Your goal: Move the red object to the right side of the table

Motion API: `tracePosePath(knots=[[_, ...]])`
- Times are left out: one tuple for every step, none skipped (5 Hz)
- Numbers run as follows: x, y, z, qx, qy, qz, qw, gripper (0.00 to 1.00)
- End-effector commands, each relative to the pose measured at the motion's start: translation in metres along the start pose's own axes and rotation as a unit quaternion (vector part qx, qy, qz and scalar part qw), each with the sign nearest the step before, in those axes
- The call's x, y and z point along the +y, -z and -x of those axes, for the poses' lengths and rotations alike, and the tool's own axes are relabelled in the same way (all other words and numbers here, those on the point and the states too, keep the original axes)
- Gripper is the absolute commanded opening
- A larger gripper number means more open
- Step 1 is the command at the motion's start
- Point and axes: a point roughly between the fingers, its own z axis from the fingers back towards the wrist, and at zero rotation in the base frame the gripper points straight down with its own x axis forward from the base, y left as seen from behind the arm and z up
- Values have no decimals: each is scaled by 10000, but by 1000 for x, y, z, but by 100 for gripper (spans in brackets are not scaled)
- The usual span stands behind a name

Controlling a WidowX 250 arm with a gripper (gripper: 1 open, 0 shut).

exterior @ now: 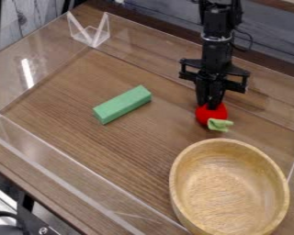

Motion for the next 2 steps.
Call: tracePosePath(knots=[[-21,19,7,116,339,7,9994,0],[-21,21,8,140,357,8,9993,0]])
